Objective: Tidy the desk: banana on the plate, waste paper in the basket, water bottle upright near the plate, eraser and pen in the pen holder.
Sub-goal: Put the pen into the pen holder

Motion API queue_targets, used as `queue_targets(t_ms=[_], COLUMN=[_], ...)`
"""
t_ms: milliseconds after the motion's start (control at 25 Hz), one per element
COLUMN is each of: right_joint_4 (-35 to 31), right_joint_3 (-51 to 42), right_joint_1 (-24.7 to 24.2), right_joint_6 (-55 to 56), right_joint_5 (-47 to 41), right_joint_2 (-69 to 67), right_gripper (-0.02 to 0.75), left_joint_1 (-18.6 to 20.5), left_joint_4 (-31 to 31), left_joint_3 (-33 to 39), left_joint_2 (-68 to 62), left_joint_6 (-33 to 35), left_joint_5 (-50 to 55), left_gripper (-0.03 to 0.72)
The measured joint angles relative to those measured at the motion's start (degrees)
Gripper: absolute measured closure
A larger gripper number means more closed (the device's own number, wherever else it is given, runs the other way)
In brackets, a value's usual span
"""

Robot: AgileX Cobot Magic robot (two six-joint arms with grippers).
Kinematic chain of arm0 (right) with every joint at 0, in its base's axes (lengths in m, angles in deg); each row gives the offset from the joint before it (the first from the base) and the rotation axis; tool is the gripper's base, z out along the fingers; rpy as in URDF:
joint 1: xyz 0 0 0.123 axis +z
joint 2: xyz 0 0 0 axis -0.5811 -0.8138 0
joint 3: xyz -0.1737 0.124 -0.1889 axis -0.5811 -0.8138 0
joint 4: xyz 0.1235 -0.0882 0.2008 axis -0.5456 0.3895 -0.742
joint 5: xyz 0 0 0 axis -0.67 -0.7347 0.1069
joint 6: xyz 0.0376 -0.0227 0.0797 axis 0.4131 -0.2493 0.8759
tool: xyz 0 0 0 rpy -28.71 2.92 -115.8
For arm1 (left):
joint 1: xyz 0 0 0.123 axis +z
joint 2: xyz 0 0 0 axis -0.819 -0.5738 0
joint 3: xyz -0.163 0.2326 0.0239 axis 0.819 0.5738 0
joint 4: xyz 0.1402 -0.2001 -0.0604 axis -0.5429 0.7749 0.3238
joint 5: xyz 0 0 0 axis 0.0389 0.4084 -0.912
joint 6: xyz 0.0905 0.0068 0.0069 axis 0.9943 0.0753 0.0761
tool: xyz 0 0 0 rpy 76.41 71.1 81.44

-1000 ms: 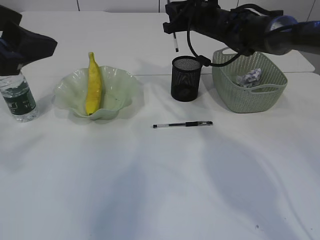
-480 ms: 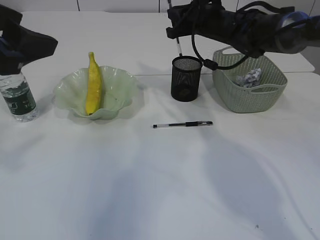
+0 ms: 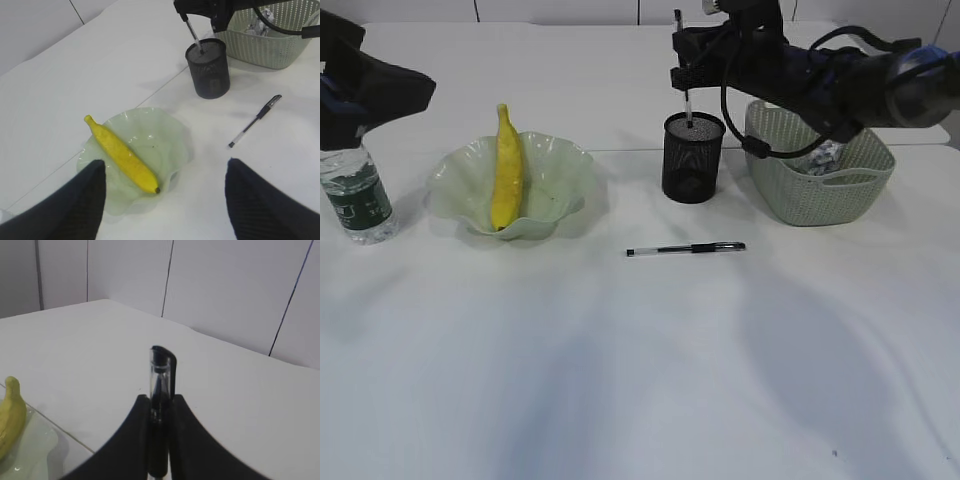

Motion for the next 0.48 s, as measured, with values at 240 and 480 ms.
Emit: queue_targets(t_ms=[240,480], right_joint_4=[-2.14,-2.26], right_joint_3=[-2.54,-2.54], right_joint_1=[-1.44,-1.44], right_joint_6=[-0.37,-1.34], right_joint_5=[2.88,4.64], right_joint_2=[0.00,0.00], right_gripper=[0.687,0.686], left_joint_1=[0.00,0.00], left_joint_4=[0.00,1.11], left_joint_3=[0.00,0.00], left_joint_2=[0.00,-0.93], left_joint_6=[0.00,0.00], left_joint_5=[0.00,0.00], left_gripper=[0.160,0.160])
